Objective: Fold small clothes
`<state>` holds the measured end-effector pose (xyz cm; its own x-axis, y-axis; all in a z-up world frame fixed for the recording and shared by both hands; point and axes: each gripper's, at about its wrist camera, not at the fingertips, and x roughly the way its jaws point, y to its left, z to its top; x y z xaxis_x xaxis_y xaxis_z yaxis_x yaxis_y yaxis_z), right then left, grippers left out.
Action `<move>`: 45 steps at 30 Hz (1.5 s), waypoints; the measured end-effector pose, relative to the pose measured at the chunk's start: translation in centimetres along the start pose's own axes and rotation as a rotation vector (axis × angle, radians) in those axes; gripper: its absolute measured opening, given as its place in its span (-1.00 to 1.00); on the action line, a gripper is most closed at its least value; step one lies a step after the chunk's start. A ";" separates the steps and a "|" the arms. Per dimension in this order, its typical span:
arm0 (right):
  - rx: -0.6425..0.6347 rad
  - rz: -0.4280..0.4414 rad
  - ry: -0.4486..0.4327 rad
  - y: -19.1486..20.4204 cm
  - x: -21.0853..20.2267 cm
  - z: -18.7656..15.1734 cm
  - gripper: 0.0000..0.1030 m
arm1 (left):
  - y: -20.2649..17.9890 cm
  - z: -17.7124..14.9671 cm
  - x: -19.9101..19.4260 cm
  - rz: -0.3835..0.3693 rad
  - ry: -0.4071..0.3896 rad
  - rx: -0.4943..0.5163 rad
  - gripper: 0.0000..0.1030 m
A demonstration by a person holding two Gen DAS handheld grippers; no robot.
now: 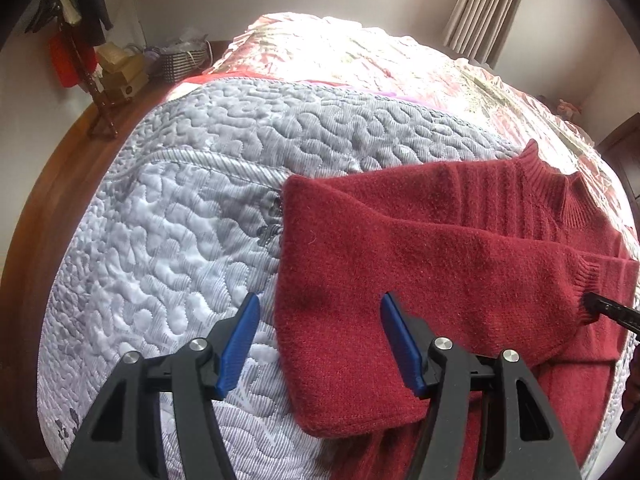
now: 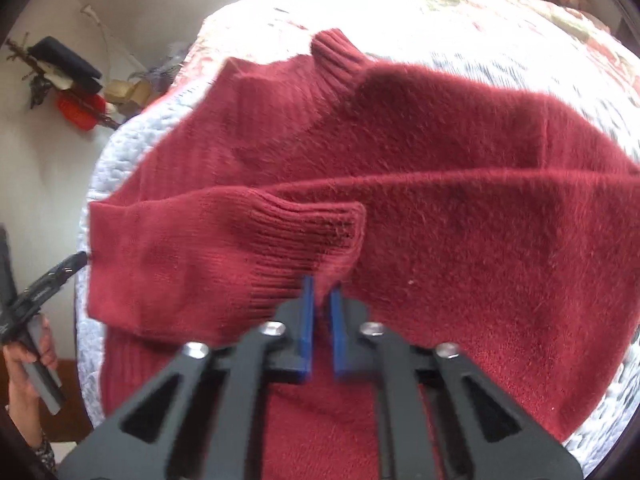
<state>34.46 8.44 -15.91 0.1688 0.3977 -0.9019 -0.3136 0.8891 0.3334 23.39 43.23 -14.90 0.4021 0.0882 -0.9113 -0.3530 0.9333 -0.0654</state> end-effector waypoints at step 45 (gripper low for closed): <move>0.110 -0.100 -0.066 -9.4 -4.4 -5.0 -0.73 | -11.6 -3.0 5.5 -0.072 0.046 0.161 0.32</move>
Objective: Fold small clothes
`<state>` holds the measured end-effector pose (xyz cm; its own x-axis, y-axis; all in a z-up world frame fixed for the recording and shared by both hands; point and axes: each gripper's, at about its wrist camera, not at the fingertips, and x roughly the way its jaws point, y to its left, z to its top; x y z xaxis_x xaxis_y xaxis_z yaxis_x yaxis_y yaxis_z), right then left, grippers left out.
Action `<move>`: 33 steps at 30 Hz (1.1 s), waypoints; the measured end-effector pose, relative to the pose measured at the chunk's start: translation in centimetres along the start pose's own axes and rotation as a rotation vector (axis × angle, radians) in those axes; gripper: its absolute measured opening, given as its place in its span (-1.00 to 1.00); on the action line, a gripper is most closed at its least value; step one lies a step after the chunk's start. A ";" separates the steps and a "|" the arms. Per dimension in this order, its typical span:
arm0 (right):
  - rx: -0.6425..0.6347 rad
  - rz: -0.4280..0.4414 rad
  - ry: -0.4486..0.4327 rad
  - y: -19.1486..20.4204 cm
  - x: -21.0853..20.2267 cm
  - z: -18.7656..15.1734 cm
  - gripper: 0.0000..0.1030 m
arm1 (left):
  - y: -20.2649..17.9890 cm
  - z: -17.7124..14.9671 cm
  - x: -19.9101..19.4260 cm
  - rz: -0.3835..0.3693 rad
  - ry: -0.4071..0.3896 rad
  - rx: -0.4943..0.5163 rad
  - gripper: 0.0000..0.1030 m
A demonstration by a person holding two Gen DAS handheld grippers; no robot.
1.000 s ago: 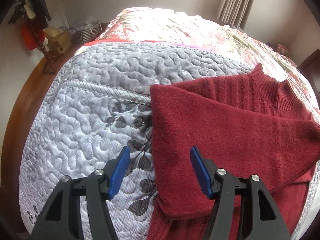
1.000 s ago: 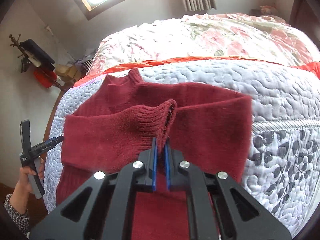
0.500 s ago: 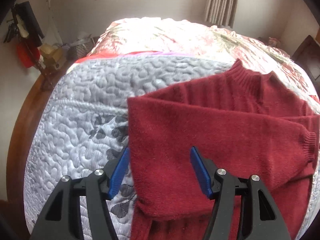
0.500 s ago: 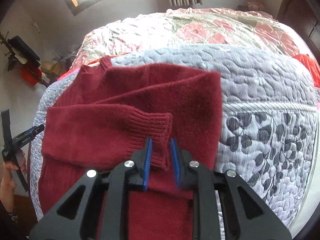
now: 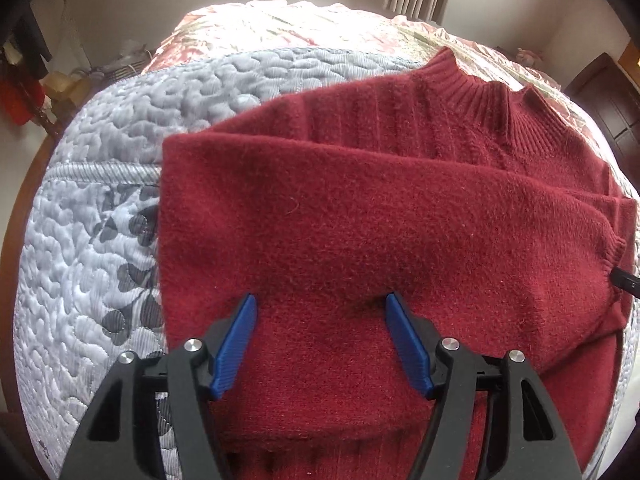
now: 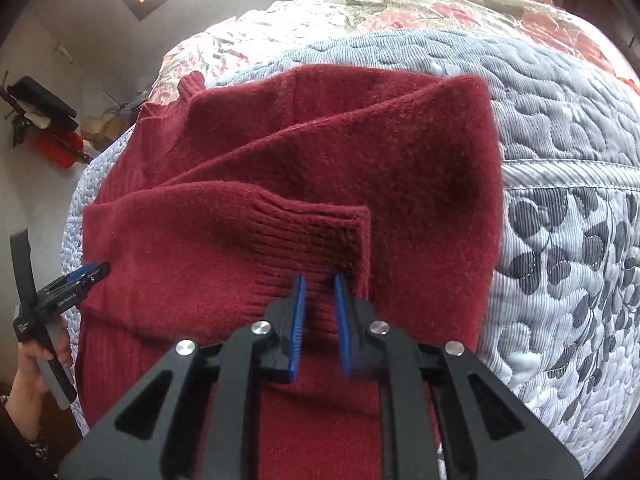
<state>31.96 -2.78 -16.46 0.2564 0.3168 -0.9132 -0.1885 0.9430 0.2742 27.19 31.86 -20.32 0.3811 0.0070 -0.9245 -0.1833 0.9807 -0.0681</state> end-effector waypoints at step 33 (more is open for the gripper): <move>0.076 -0.067 0.205 -4.0 -11.8 -31.3 0.02 | 8.1 -28.2 -13.9 0.061 0.196 -0.020 0.67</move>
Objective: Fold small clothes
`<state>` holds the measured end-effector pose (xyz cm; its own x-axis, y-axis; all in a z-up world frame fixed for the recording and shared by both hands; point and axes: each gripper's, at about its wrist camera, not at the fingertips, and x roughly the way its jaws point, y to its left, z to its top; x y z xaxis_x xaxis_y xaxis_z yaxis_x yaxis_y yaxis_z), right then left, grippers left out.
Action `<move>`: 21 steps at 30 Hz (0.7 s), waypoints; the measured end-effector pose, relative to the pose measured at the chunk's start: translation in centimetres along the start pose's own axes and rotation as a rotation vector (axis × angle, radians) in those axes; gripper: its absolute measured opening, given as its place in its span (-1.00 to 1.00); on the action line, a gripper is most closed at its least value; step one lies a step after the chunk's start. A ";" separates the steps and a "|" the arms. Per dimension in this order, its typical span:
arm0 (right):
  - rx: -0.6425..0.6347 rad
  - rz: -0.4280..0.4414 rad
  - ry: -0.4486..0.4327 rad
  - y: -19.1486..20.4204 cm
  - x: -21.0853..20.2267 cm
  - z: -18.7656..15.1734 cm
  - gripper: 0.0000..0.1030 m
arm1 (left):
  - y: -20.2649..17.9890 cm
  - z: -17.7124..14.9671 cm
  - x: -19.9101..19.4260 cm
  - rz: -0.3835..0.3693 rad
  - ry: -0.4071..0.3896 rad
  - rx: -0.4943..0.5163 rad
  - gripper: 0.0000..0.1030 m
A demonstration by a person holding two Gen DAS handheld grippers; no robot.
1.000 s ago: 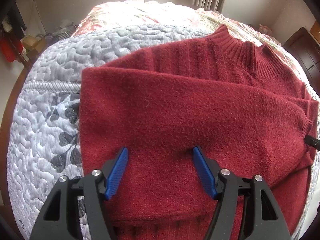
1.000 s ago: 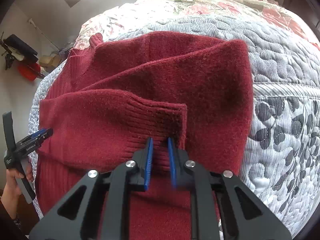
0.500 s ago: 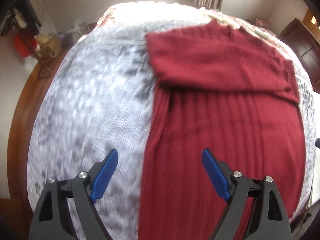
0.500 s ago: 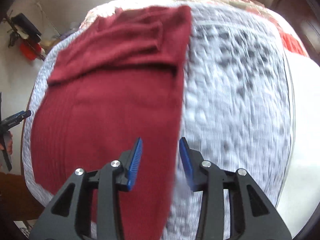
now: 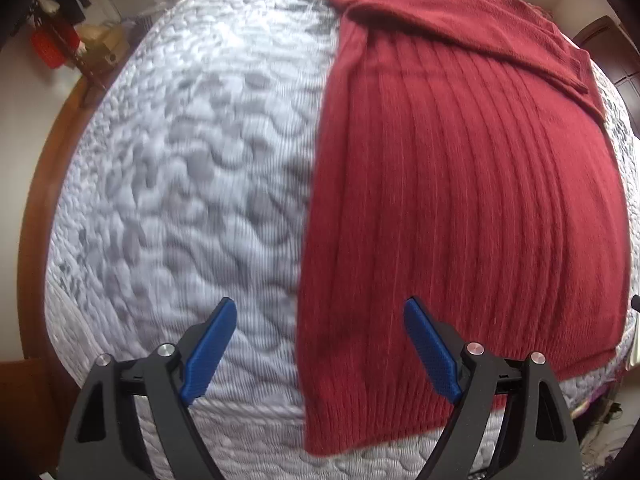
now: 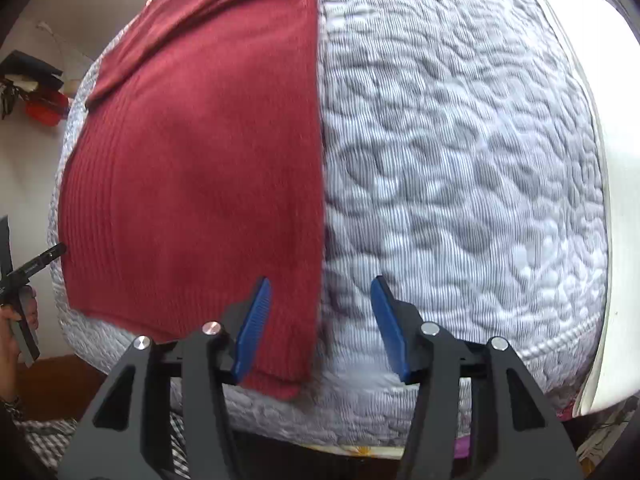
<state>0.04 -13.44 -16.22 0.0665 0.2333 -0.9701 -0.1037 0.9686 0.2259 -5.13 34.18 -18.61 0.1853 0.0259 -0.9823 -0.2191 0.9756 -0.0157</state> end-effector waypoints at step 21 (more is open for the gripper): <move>0.000 0.155 0.103 3.4 4.1 -3.3 -0.27 | -4.4 -8.1 1.7 -0.105 0.069 -0.046 0.41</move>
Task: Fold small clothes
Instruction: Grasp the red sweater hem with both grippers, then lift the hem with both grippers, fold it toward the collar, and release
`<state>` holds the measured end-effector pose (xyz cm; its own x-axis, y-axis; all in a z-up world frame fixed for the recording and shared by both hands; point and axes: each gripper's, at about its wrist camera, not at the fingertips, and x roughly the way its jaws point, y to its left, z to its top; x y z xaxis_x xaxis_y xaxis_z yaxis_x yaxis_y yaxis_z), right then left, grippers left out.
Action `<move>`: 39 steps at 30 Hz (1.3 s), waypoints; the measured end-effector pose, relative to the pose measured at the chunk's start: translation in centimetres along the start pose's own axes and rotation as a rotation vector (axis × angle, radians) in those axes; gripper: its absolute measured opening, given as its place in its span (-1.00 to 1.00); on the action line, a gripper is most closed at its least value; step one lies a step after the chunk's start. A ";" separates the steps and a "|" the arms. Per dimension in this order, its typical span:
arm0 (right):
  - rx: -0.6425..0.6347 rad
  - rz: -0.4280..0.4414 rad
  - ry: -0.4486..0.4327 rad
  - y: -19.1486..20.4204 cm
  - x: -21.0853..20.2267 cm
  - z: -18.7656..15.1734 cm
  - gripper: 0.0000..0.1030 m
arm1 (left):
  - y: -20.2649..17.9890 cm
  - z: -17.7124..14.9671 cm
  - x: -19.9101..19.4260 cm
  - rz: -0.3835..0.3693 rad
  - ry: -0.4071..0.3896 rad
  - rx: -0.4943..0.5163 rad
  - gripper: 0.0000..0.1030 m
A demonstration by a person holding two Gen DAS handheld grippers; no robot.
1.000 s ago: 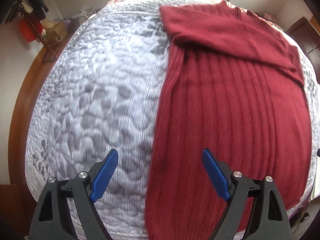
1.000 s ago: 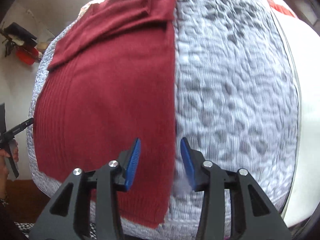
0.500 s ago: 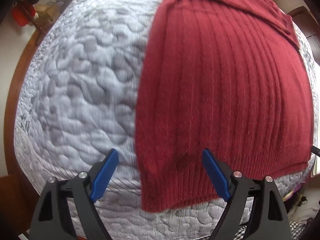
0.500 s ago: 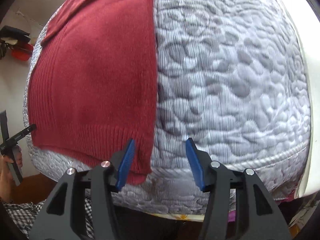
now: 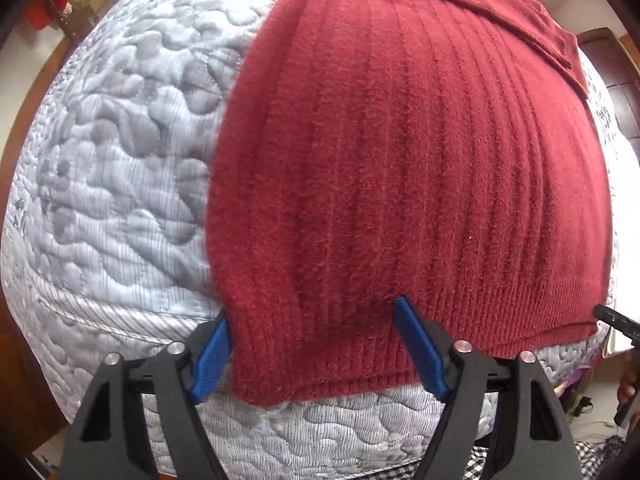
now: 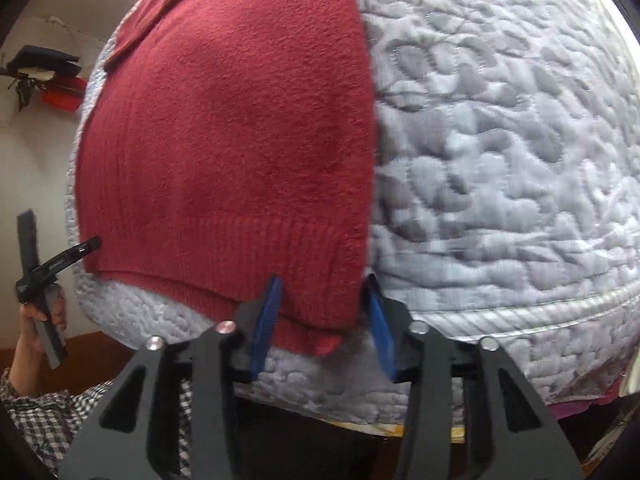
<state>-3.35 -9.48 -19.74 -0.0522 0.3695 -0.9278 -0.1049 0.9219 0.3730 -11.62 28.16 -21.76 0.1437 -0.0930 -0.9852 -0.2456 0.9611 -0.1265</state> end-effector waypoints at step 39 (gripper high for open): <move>-0.014 0.293 -0.196 0.8 -10.5 16.7 -0.90 | 3.1 18.5 -8.4 -0.256 -0.245 -0.152 -0.88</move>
<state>13.68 -10.65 -9.82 0.1095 0.6347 -0.7650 -0.1272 0.7722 0.6225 4.13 36.72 -11.76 0.4391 -0.2421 -0.8652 -0.3087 0.8638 -0.3983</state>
